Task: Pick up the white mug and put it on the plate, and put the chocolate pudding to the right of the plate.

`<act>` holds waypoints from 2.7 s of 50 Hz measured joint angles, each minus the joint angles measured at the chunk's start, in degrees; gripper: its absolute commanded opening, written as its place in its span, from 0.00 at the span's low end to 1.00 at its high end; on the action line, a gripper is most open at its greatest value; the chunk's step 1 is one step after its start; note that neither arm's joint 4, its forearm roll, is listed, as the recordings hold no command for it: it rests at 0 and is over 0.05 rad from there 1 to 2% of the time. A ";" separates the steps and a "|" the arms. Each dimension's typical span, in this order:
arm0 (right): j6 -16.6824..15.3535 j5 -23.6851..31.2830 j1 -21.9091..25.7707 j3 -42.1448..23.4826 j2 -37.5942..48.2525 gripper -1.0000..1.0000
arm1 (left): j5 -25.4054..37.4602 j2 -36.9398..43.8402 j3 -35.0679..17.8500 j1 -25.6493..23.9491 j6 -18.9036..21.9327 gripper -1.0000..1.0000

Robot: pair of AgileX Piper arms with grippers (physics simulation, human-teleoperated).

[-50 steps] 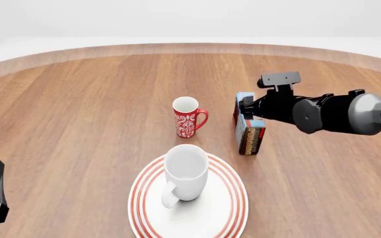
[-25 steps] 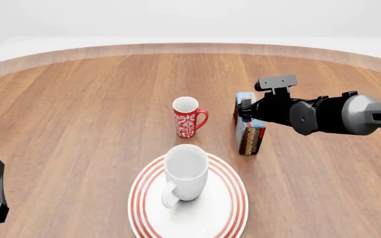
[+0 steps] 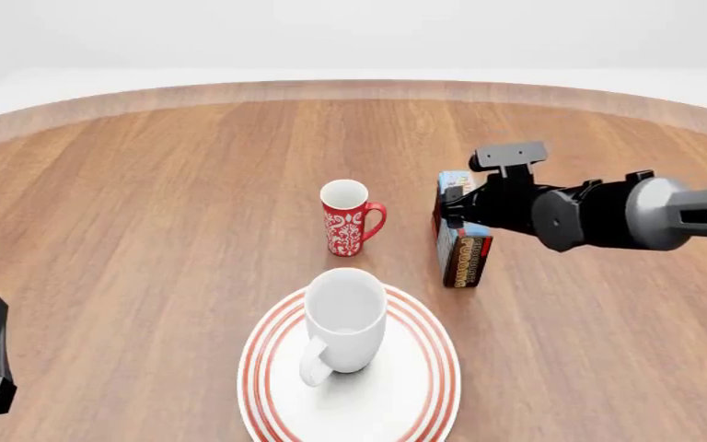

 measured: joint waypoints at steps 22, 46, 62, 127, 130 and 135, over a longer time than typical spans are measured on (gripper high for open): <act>-0.30 1.74 -0.03 -1.74 1.16 1.00 | -0.03 -0.01 -0.03 0.36 -0.40 1.00; 0.63 4.58 0.04 -3.80 2.54 1.00 | 0.01 -0.01 -0.01 0.96 -0.78 1.00; 0.64 5.11 0.07 -4.38 3.06 0.00 | 0.10 0.01 -0.02 1.24 -0.78 1.00; 2.60 9.27 4.24 -1.63 -6.13 0.00 | 0.05 0.04 -0.01 1.02 -0.60 1.00; 2.74 9.30 4.23 -1.19 -6.70 0.00 | 0.06 0.04 -0.02 0.97 -0.55 1.00; 2.92 9.45 4.14 -0.46 -7.78 0.00 | 0.10 0.04 -0.02 0.91 -0.47 1.00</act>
